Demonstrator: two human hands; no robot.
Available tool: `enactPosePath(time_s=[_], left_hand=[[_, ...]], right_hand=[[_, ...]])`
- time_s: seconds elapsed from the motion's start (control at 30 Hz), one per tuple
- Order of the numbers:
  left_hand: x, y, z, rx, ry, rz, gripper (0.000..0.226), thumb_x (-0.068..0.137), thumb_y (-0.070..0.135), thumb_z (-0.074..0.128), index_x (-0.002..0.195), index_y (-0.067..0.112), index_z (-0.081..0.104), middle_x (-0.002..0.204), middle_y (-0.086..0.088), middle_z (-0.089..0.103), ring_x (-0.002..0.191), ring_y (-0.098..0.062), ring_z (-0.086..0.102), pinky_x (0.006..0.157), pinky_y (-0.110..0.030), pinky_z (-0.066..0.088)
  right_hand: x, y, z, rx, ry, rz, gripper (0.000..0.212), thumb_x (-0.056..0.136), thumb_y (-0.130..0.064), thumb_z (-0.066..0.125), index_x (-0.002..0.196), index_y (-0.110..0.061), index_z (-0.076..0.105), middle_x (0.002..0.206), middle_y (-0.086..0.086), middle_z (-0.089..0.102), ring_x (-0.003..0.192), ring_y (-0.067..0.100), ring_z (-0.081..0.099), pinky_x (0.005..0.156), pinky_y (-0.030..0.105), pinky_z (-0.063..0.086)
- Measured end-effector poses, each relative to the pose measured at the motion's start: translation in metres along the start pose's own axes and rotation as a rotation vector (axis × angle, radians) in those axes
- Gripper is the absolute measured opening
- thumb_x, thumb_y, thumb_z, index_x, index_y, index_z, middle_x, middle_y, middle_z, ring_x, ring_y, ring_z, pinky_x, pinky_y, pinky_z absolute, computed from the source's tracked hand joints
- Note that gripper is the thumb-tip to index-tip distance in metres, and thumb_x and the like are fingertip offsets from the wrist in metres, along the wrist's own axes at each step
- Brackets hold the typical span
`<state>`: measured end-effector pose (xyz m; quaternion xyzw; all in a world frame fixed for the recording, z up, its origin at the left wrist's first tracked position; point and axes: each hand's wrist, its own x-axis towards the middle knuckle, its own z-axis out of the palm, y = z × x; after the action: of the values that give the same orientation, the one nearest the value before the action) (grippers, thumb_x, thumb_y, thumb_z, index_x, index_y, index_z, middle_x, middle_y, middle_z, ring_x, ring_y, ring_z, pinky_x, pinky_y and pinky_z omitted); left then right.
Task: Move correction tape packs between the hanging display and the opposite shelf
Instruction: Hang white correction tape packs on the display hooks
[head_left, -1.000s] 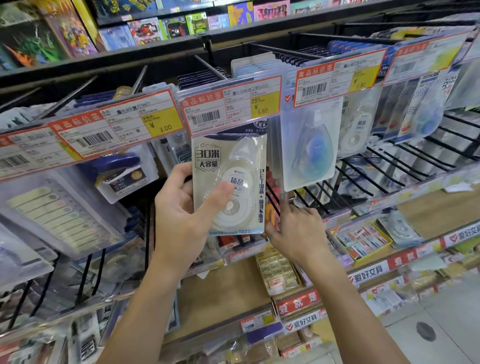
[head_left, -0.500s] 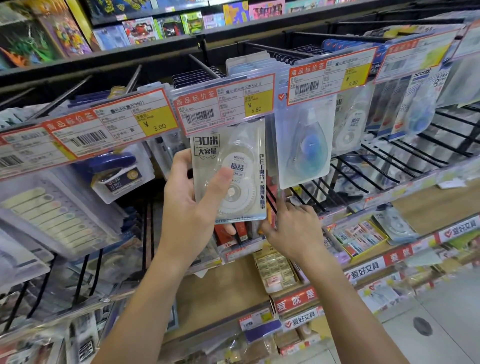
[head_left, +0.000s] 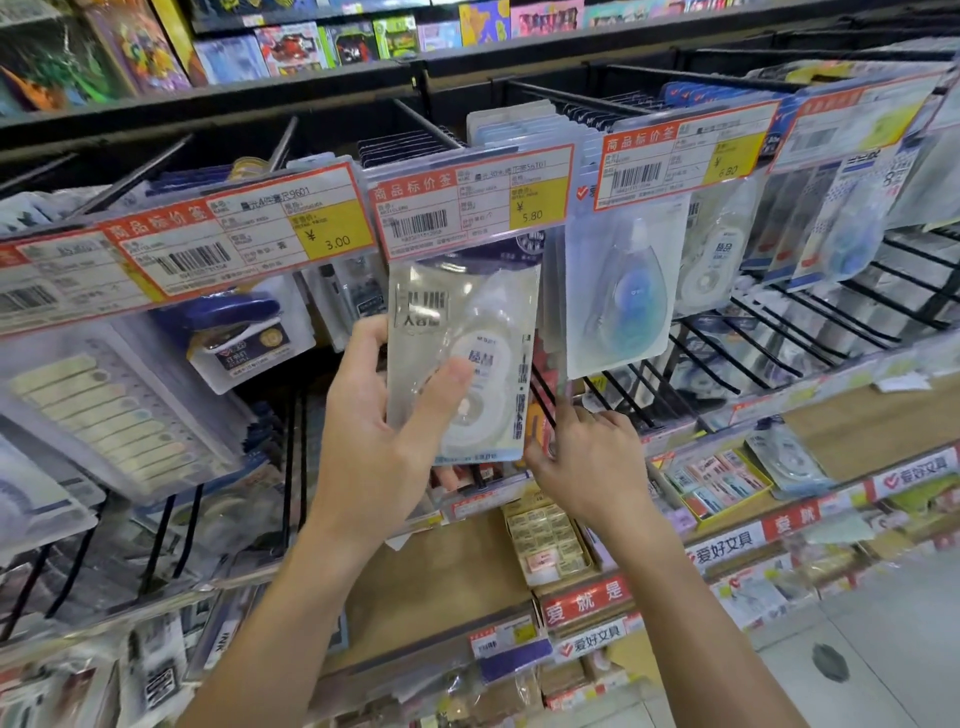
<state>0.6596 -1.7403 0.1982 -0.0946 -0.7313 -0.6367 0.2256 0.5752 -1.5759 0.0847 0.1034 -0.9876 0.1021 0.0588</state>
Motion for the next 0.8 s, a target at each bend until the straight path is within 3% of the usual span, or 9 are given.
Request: enactPosePath(time_s=[0.1, 0.23, 0.4, 0.5, 0.6, 0.8], left_hand=[[0.013, 0.003, 0.000, -0.017, 0.042, 0.018, 0.023, 0.094, 0.031, 0.067, 0.112, 0.027, 0.052, 0.103, -0.007, 0.073, 0.077, -0.033, 0.073, 0.050, -0.033, 0.056], [0.022, 0.007, 0.005, -0.030, 0.054, 0.034, 0.023, 0.095, 0.030, 0.064, 0.114, 0.027, 0.053, 0.103, 0.003, 0.072, 0.085, -0.027, 0.073, 0.060, -0.040, 0.057], [0.018, 0.017, 0.013, -0.091, 0.044, -0.041, 0.024, 0.095, 0.033, 0.062, 0.115, 0.025, 0.053, 0.100, 0.001, 0.072, 0.077, -0.037, 0.071, 0.042, -0.039, 0.053], [0.012, 0.015, 0.016, -0.090, 0.065, -0.047, 0.027, 0.093, 0.031, 0.062, 0.117, 0.025, 0.053, 0.106, 0.002, 0.073, 0.088, -0.026, 0.073, 0.053, -0.034, 0.057], [0.007, 0.011, 0.018, -0.078, 0.087, -0.077, 0.029, 0.092, 0.032, 0.061, 0.118, 0.023, 0.051, 0.104, -0.004, 0.073, 0.079, -0.028, 0.073, 0.043, -0.039, 0.055], [0.008, 0.011, 0.020, -0.102, 0.073, -0.097, 0.029, 0.091, 0.032, 0.063, 0.117, 0.022, 0.052, 0.108, -0.006, 0.073, 0.089, -0.029, 0.073, 0.055, -0.031, 0.055]], right_hand=[[0.000, -0.001, -0.003, 0.006, -0.008, -0.002, 0.051, 0.099, -0.047, 0.039, 0.132, -0.009, 0.050, 0.109, 0.007, 0.071, 0.107, 0.026, 0.065, 0.104, 0.037, 0.035], [-0.001, -0.002, -0.004, 0.014, -0.005, -0.001, 0.050, 0.100, -0.046, 0.040, 0.132, -0.009, 0.051, 0.113, 0.007, 0.070, 0.109, 0.026, 0.065, 0.102, 0.036, 0.035], [0.000, -0.001, 0.004, 0.034, 0.064, -0.003, 0.057, 0.091, -0.045, 0.030, 0.122, -0.007, 0.058, 0.096, 0.010, 0.073, 0.093, 0.031, 0.068, 0.094, 0.039, 0.040], [0.001, -0.001, 0.009, 0.044, 0.105, -0.015, 0.062, 0.087, -0.046, 0.023, 0.113, -0.005, 0.063, 0.087, 0.011, 0.072, 0.082, 0.032, 0.069, 0.089, 0.041, 0.044], [0.001, -0.001, 0.011, 0.044, 0.141, -0.015, 0.063, 0.084, -0.047, 0.023, 0.100, -0.003, 0.064, 0.078, 0.012, 0.071, 0.074, 0.032, 0.069, 0.090, 0.040, 0.046], [0.002, -0.001, 0.011, 0.038, 0.146, -0.020, 0.069, 0.083, -0.048, 0.020, 0.110, -0.002, 0.064, 0.081, 0.012, 0.072, 0.077, 0.032, 0.069, 0.092, 0.041, 0.044]])
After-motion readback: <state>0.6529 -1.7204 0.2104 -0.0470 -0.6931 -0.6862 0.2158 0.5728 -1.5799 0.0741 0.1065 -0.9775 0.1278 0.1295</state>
